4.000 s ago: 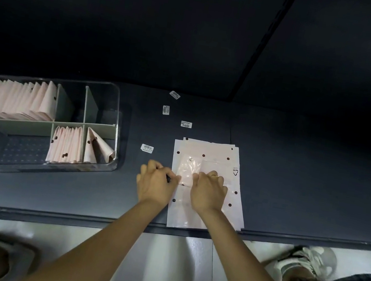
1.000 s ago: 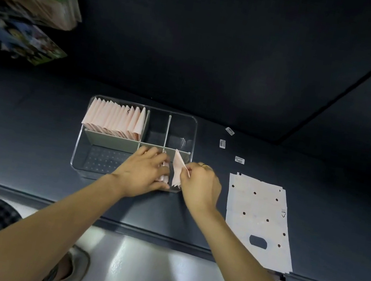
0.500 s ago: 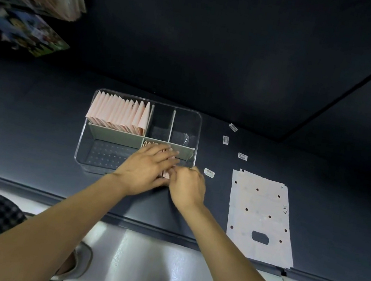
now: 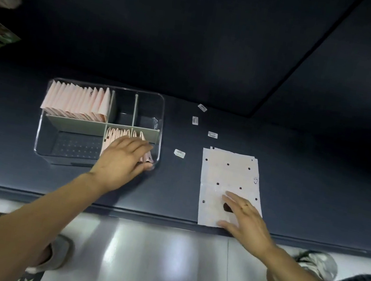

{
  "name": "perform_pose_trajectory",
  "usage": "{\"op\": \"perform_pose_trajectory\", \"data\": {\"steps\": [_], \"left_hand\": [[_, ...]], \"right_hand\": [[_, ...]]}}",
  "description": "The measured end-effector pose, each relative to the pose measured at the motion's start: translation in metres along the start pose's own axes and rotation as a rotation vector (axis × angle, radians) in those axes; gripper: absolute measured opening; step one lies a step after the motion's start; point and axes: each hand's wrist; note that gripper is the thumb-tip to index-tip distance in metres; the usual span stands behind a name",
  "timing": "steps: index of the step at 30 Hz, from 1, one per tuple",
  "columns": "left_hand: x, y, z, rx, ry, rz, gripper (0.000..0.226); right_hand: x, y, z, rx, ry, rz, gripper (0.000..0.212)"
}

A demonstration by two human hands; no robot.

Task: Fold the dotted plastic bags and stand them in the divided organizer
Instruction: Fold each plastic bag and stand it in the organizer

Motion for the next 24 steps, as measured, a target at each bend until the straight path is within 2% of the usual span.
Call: {"op": "perform_pose_trajectory", "data": {"steps": [2, 5, 7, 9, 11, 13, 15, 19, 22, 24], "left_hand": [[-0.021, 0.001, -0.002, -0.127, -0.079, 0.014, 0.050], [-0.061, 0.001, 0.007, -0.091, -0.125, 0.147, 0.038], [-0.089, -0.001, 0.024, -0.006, -0.147, 0.255, 0.039], [-0.115, -0.003, 0.043, 0.181, -0.203, 0.294, 0.054], [-0.131, -0.005, 0.063, 0.358, -0.212, 0.257, 0.065], [-0.138, -0.004, 0.078, 0.405, -0.167, 0.212, 0.067], [-0.142, -0.002, 0.084, 0.386, -0.136, 0.185, 0.063], [-0.148, -0.003, 0.079, 0.232, -0.036, 0.260, 0.052], [-0.151, -0.007, 0.077, 0.065, -0.044, 0.288, 0.031], [-0.153, -0.009, 0.073, 0.023, -0.103, 0.285, 0.012]], "right_hand": [[-0.021, -0.019, 0.006, 0.039, -0.083, 0.001, 0.075], [-0.034, -0.033, 0.018, -0.017, -0.170, -0.075, 0.072], [-0.033, -0.032, 0.025, -0.097, -0.216, -0.137, 0.058], [-0.030, -0.030, 0.030, -0.164, -0.236, -0.191, 0.044], [-0.029, -0.030, 0.031, -0.221, -0.201, -0.225, 0.034], [-0.027, -0.031, 0.029, -0.271, -0.169, -0.249, 0.028], [-0.027, -0.031, 0.026, -0.296, -0.157, -0.266, 0.028], [-0.027, -0.030, 0.023, -0.309, -0.137, -0.286, 0.026], [-0.027, -0.029, 0.024, -0.231, -0.156, -0.260, 0.017], [-0.027, -0.030, 0.023, -0.133, -0.049, -0.189, 0.002]]}}
Point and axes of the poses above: each hand's wrist, its own y-axis towards the middle knuckle, its own z-axis out of the palm, x = y × z, and after that the axes turned 11 degrees about x, right-handed
